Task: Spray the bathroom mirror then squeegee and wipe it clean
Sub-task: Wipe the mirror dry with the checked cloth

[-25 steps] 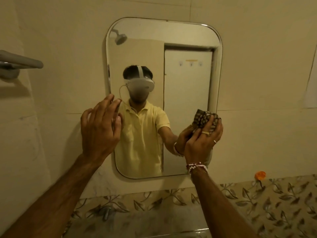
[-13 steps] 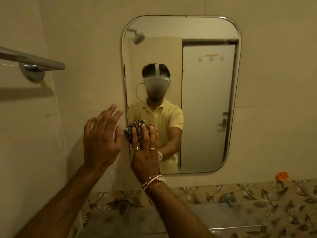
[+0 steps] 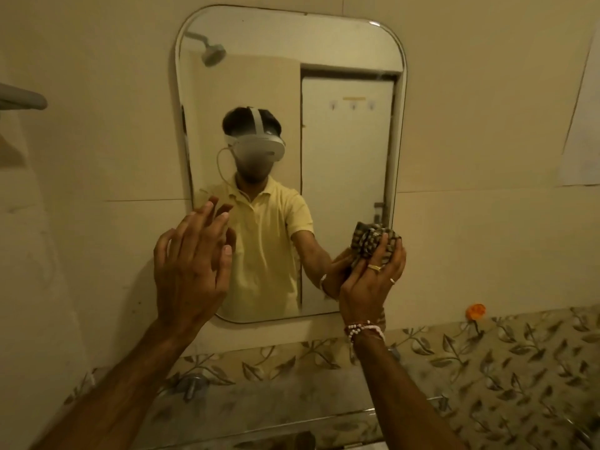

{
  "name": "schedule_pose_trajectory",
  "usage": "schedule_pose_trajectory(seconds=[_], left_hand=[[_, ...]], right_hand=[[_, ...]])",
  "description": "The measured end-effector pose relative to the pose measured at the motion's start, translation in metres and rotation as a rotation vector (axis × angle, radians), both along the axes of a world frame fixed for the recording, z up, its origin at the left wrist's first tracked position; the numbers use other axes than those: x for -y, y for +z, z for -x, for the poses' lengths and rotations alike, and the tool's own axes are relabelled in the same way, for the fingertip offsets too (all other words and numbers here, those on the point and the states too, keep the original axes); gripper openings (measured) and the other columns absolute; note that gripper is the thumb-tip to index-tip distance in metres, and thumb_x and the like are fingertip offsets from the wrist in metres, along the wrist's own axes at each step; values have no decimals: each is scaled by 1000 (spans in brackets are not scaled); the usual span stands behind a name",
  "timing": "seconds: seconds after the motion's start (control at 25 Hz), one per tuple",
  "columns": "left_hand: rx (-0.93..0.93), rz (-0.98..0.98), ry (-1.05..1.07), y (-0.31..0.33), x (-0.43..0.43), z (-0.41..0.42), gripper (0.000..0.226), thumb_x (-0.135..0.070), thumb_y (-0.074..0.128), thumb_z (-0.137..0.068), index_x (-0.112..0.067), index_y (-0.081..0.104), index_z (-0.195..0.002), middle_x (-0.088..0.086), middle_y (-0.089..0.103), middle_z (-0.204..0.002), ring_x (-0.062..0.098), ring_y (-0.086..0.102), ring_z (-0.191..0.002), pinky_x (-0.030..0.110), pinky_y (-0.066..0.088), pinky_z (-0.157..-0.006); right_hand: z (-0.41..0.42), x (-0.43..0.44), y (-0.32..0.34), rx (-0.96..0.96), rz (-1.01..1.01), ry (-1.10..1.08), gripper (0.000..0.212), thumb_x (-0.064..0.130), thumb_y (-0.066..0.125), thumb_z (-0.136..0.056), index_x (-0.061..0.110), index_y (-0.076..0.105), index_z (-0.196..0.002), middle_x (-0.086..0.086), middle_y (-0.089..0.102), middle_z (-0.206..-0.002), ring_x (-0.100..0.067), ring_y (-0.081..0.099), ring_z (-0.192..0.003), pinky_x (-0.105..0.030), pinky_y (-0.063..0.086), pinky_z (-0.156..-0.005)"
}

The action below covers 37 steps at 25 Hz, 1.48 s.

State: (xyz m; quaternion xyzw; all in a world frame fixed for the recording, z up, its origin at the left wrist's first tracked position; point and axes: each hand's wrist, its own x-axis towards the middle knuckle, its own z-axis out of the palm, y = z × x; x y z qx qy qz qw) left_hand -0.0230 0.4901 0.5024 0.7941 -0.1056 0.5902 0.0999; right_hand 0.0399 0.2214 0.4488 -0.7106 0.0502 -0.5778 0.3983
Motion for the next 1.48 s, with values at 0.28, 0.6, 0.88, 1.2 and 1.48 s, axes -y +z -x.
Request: schedule_pose_trajectory(seconds=[0.28,0.6,0.88,1.2,1.48], left_hand=[[-19,8,29,-7,-19,8,54,-34,46,-98,-22,44,-151,3,36,-162,25,39,-145,50,31,-115],[-31,8,60,-18,-33,12,53,-38,43,-100,-22,44,-150,3,36,-162,23,39,-144,43,30,-114],[-59,51,-45,-29,4,3,55,-38,43,-100,-23,41,-152,2,35,-162,23,39,-144,44,27,-116],[-60,40,-118,-40,80,-5,55,-38,44,-100,-22,43,-152,-1,35,-163,19,37,-146,39,23,-119],[-84,48,-121,-57,112,-6,55,-39,46,-99,-25,41,-152,-1,33,-163,20,37,-147,37,19,-121]], right_hand=[[12,-90,-26,66,218,145,58,25,43,-99,12,27,-153,-16,16,-161,-40,14,-150,-55,21,-121],[23,-194,-78,95,693,281,58,12,39,-98,16,30,-155,-13,15,-163,-38,13,-152,-57,13,-122],[17,-109,-96,1,424,147,72,9,52,-93,19,18,-156,-15,14,-161,-40,11,-151,-54,14,-123],[4,2,-81,-96,5,62,69,13,42,-95,19,13,-157,-14,11,-162,-36,13,-151,-49,20,-120],[6,37,-89,-123,-104,75,67,6,43,-94,19,19,-156,-13,20,-158,-33,26,-145,-46,29,-118]])
